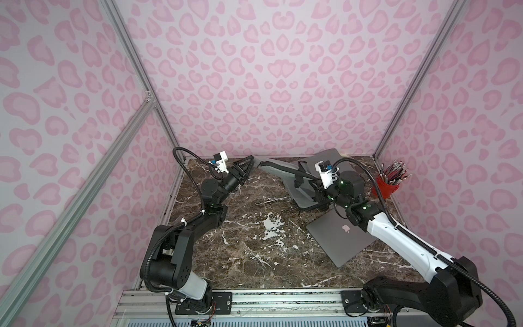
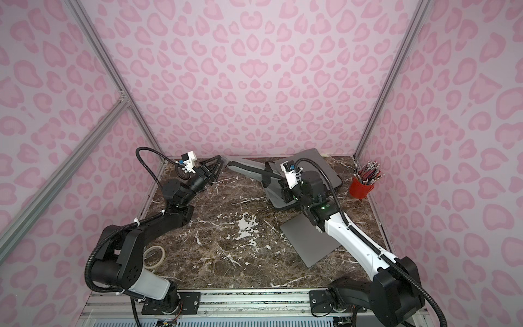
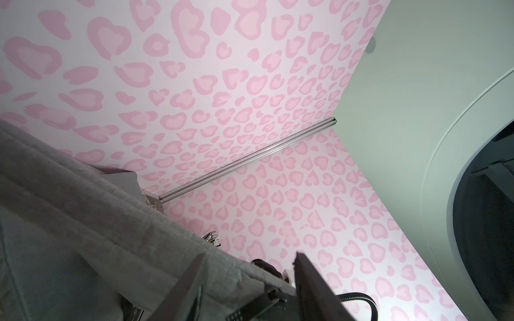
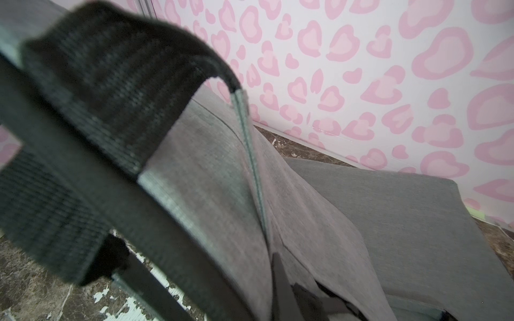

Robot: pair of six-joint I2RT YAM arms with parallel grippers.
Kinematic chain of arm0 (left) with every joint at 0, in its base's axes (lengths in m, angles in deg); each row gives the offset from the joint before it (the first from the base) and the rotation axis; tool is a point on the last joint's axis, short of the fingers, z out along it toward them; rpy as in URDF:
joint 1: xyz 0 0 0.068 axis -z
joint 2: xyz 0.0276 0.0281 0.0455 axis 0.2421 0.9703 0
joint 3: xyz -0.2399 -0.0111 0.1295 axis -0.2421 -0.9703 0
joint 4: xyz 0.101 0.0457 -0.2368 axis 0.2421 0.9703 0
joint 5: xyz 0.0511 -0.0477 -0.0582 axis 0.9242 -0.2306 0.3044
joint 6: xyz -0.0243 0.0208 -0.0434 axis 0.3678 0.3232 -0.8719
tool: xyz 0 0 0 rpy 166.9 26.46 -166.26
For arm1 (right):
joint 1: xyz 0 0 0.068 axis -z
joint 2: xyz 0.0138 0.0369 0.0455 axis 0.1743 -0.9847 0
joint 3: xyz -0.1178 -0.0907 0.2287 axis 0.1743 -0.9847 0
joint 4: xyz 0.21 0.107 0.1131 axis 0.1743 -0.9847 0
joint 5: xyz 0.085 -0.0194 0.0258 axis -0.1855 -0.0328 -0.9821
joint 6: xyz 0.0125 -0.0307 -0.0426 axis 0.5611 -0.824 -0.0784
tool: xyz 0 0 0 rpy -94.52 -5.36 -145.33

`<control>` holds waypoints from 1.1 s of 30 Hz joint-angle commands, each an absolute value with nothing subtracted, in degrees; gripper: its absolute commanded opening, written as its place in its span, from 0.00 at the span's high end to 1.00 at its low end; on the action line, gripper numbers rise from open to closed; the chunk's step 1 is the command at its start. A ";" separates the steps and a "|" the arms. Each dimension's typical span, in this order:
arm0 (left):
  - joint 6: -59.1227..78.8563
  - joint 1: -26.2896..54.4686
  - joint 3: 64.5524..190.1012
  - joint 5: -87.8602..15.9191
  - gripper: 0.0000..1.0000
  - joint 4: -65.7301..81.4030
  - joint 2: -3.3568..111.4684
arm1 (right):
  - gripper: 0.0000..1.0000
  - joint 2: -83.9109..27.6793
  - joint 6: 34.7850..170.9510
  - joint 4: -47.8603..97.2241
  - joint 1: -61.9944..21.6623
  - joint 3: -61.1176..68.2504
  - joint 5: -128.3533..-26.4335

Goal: Open the zippered laptop bag and take out the laptop
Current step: Unzip the zipper on the zippered laptop bag.

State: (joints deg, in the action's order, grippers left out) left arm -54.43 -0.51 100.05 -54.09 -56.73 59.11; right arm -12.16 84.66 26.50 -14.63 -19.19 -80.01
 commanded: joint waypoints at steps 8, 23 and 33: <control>-51.59 1.05 99.54 -53.92 0.46 -53.02 58.24 | 1.00 -12.37 87.95 36.21 -14.57 -19.38 -80.52; -53.28 1.81 100.72 -54.18 0.60 -53.48 56.49 | 1.00 -12.51 87.86 36.12 -14.58 -19.47 -80.48; -54.87 1.99 99.72 -54.05 0.70 -54.65 56.36 | 1.00 -12.81 87.99 36.23 -14.62 -19.40 -80.28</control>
State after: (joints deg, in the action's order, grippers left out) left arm -54.52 1.98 99.80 -53.74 -51.49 56.78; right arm -12.64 85.49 28.11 -14.65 -19.34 -79.98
